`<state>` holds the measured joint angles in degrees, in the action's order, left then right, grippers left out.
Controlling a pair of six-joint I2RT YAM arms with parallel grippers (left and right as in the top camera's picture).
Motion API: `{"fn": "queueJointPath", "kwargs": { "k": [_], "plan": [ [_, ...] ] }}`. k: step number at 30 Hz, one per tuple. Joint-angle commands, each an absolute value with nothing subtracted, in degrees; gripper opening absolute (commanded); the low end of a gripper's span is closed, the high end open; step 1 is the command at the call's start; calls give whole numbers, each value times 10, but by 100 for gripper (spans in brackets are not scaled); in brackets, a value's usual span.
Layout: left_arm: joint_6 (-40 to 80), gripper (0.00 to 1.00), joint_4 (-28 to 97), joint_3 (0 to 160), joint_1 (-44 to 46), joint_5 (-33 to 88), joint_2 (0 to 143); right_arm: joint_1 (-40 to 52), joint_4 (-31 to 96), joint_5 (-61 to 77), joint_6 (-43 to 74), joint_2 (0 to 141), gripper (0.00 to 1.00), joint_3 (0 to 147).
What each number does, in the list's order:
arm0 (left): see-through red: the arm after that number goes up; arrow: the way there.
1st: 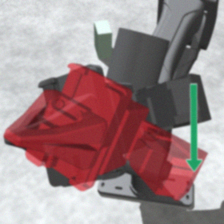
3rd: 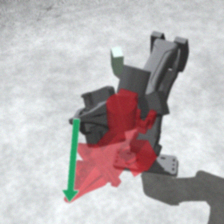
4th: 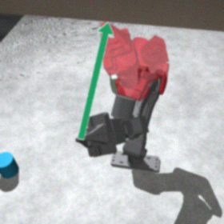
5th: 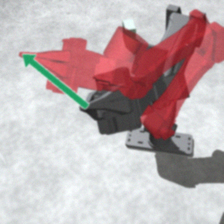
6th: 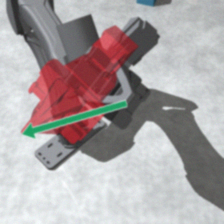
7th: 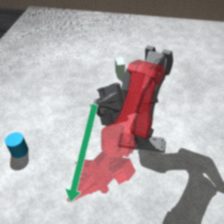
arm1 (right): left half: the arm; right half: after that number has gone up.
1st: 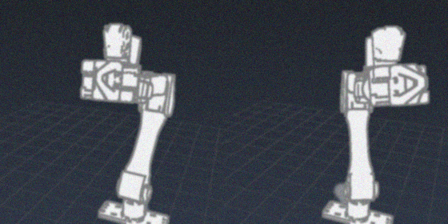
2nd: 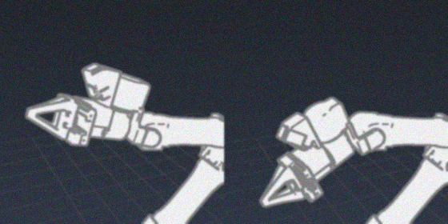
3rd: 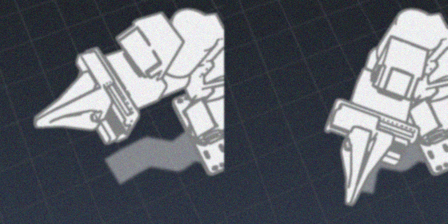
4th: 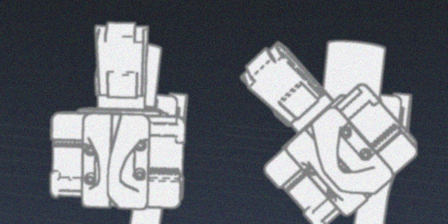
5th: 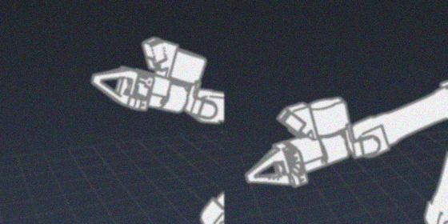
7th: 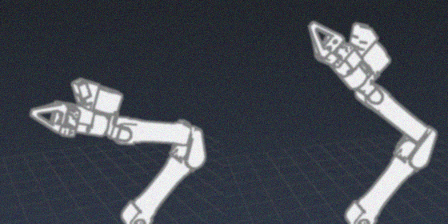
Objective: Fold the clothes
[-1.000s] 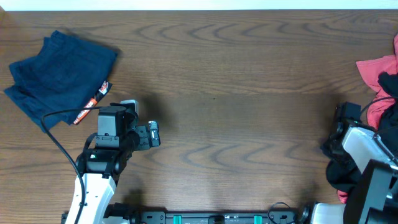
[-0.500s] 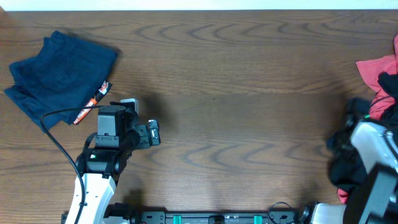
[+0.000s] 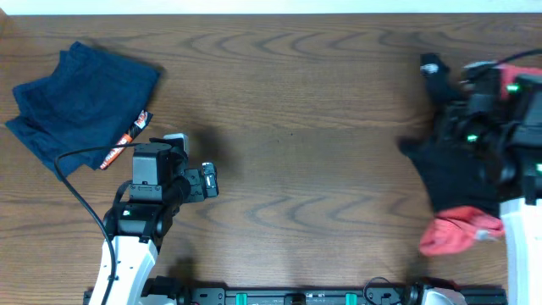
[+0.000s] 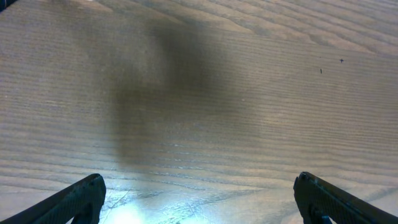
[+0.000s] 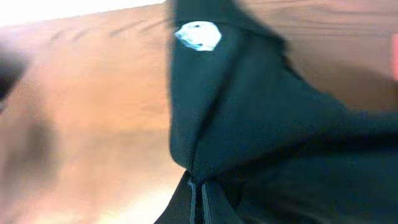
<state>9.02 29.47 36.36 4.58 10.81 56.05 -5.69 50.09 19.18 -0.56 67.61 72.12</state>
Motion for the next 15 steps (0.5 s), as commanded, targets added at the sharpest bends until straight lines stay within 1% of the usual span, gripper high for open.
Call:
{"fn": "queueJointPath", "kwargs": {
  "k": [1, 3, 6, 10, 11, 13, 14, 15],
  "plan": [
    [91, 98, 293, 374, 43, 114, 560, 14, 493, 271, -93, 696, 1, 706],
    [91, 98, 293, 374, 43, 114, 560, 51, 468, 274, -93, 710, 2, 703],
    [91, 98, 293, 374, 43, 114, 560, 115, 397, 277, -83, 748, 2, 702],
    [91, 98, 288, 374, 43, 114, 560, 193, 230, 279, -82, 814, 3, 702],
    [91, 98, 286, 374, 43, 114, 560, 211, 179, 279, -82, 834, 7, 702],
    [91, 98, 280, 374, 43, 114, 560, 234, 104, 270, -77, 866, 22, 702],
    [91, 98, 278, 374, 43, 114, 560, 241, 82, 255, -67, 878, 31, 702],
    [91, 98, 277, 374, 43, 114, 560, 246, 69, 223, -46, 888, 33, 702]
  ]
}}
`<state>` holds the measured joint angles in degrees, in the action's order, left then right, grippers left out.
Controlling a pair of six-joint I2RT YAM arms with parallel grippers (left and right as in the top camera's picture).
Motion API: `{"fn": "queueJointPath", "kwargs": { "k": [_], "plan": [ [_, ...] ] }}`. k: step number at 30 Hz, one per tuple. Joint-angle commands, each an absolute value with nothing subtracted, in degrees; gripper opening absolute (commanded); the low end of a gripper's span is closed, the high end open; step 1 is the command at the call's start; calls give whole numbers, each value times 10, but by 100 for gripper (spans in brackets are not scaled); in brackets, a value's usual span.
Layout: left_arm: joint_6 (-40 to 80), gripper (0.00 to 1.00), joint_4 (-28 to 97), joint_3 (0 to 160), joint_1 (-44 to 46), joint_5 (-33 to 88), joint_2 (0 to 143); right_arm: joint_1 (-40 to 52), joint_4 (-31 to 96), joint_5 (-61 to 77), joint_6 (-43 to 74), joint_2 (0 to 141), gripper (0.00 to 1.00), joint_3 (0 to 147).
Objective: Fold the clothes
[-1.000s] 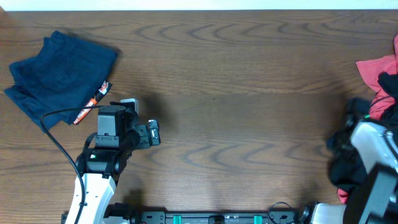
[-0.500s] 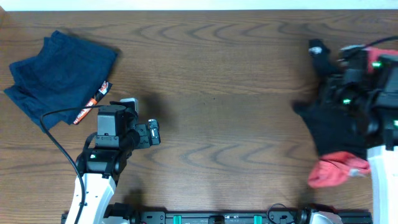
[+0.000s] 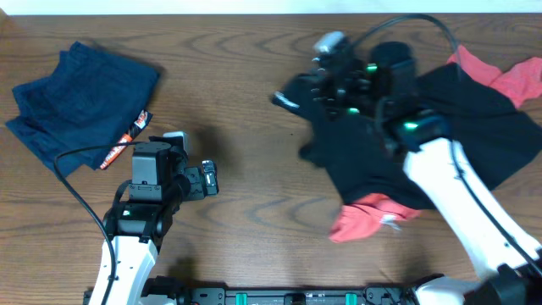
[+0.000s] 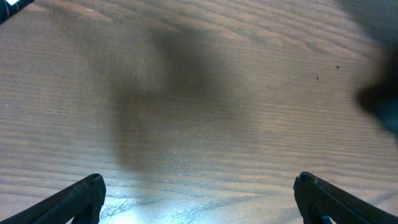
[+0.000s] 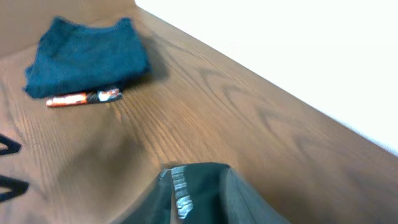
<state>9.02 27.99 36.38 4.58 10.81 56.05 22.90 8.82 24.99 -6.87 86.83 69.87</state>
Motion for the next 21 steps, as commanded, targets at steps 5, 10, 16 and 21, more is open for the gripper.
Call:
{"fn": "queueJointPath", "kwargs": {
  "k": [5, 10, 16, 21],
  "plan": [
    [91, 98, 273, 374, 43, 114, 560, 233, 146, 10, 86, 889, 64, 702],
    [93, 98, 225, 374, 44, 128, 561, 183, 309, -143, 194, 834, 67, 702],
    [93, 98, 85, 374, 50, 164, 614, 96, 446, -162, 201, 748, 81, 702],
    [93, 98, 9, 378, 88, 178, 736, 51, 531, -160, 201, 702, 90, 702]
  ]
}}
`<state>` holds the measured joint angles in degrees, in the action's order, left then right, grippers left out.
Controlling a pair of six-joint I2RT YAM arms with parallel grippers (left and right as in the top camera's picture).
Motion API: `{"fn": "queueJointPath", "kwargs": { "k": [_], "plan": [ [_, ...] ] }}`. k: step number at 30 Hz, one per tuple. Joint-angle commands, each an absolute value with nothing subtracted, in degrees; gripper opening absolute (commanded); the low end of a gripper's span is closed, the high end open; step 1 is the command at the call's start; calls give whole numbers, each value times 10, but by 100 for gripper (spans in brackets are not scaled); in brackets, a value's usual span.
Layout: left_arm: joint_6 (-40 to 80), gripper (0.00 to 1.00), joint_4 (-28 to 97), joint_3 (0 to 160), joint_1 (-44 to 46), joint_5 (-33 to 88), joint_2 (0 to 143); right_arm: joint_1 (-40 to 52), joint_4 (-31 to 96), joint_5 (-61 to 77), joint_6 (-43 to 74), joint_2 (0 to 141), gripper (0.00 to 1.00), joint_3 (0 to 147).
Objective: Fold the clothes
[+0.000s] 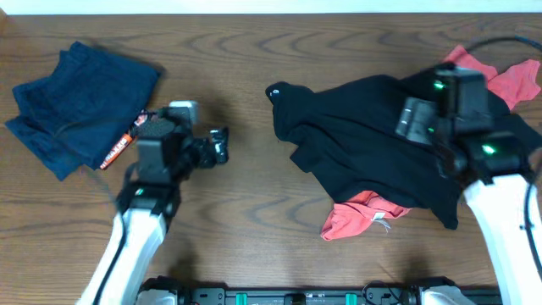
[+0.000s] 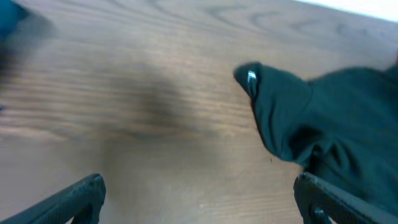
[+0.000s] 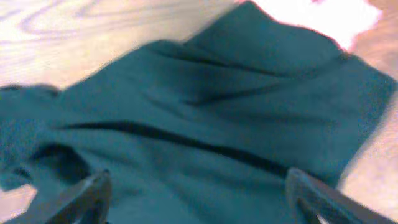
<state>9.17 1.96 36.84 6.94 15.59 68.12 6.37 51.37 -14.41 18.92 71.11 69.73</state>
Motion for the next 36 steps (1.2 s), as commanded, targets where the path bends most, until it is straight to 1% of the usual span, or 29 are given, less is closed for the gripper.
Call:
{"fn": "queueJointPath", "kwargs": {
  "k": [1, 2, 8, 13, 17, 19, 23, 27, 29, 31, 32, 33, 34, 36],
  "plan": [
    [93, 98, 2, 382, 100, 185, 765, 47, 546, -160, 201, 697, 90, 702],
    [93, 98, -3, 388, 110, 189, 790, 45, 559, -158, 201, 693, 93, 702],
    [97, 98, -5, 466, 178, 189, 924, 45, 601, -146, 201, 692, 94, 702],
    [142, 98, -35, 514, 213, 190, 997, 45, 600, -146, 196, 692, 95, 702],
    [222, 98, -149, 519, 228, 228, 1041, 45, 601, -146, 176, 692, 96, 702],
    [290, 98, -201, 519, 232, 236, 1066, 45, 602, -146, 166, 692, 97, 702],
    [387, 98, -220, 519, 237, 236, 1114, 45, 606, -146, 167, 692, 97, 702],
    [439, 98, -222, 519, 239, 237, 1148, 45, 608, -145, 167, 692, 97, 702],
    [443, 97, -234, 519, 241, 250, 1155, 45, 611, -145, 167, 692, 97, 702],
    [442, 79, -260, 520, 246, 255, 1155, 45, 612, -146, 166, 692, 97, 702],
    [443, 68, -277, 520, 248, 256, 1155, 45, 613, -146, 167, 692, 97, 702],
    [442, 56, -298, 521, 249, 259, 1155, 45, 614, -146, 166, 692, 97, 702],
    [443, 40, -313, 522, 249, 261, 1155, 45, 616, -146, 166, 692, 96, 702],
    [443, 13, -334, 526, 249, 265, 1155, 45, 623, -146, 167, 692, 96, 702]
  ]
}}
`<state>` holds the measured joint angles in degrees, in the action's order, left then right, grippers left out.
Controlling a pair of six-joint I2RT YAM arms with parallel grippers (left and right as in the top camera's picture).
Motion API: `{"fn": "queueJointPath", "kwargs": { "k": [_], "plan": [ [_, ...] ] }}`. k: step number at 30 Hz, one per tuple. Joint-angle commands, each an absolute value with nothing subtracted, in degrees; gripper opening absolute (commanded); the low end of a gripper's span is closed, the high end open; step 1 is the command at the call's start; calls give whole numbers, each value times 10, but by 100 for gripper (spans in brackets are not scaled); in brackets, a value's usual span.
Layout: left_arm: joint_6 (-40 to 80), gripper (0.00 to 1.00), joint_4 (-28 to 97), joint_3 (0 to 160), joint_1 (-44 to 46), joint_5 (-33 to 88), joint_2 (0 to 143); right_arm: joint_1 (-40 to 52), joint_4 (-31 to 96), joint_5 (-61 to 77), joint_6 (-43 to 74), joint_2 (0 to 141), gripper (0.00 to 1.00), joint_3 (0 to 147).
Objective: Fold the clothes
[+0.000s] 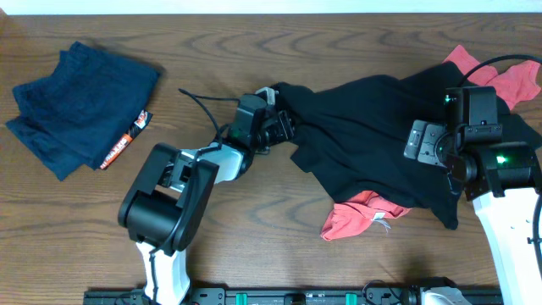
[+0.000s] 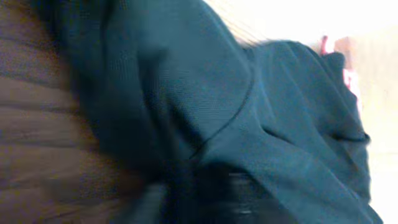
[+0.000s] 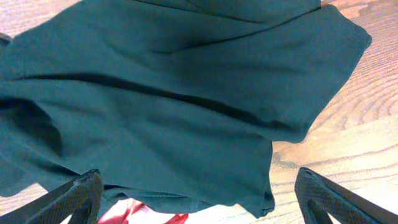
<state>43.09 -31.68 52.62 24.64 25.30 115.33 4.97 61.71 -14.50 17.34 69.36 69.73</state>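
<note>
A black garment (image 1: 373, 127) lies crumpled across the right half of the table, over a red garment (image 1: 360, 219) that shows at its near edge and far right. My left gripper (image 1: 278, 127) is at the black garment's left corner. In the left wrist view the dark cloth (image 2: 217, 93) fills the frame. There the left gripper (image 2: 205, 199) is only a dark blur at the bottom middle, jaws close together on the cloth. My right gripper (image 3: 199, 199) hangs open over the garment's right part (image 3: 174, 93), its fingers (image 3: 81, 196) wide apart.
A folded dark blue garment (image 1: 80, 102) with an orange label (image 1: 125, 140) lies at the far left. The red cloth (image 3: 143, 214) peeks out at the bottom of the right wrist view. Bare wooden table (image 1: 254, 229) lies between the arms.
My left gripper was open over bare wood left of the black garment; now it is at the garment's left corner with the jaws drawn in on the cloth. The right gripper stays open above the garment.
My right gripper was shut on the black garment at the table's right edge, then held it over the middle. Then the garment lay spread at right-centre with that gripper open above it. The left arm, still at first, has moved to the garment's corner.
</note>
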Motion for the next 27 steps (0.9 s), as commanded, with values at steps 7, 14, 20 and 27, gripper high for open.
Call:
{"fn": "queueJointPath", "kwargs": {
  "k": [7, 14, 20, 27],
  "plan": [
    [443, 6, -404, 572, 236, 307, 1104, 33, 638, -148, 177, 692, 92, 702],
    [459, 6, -399, 698, 162, 326, 970, -2, 647, -148, 178, 696, 84, 701],
    [420, 5, -316, 722, 70, 266, 908, -35, 615, -148, 167, 728, 91, 677],
    [305, 6, -134, 721, 31, 247, 924, -42, 465, -107, 119, 800, 89, 644]
  ]
}}
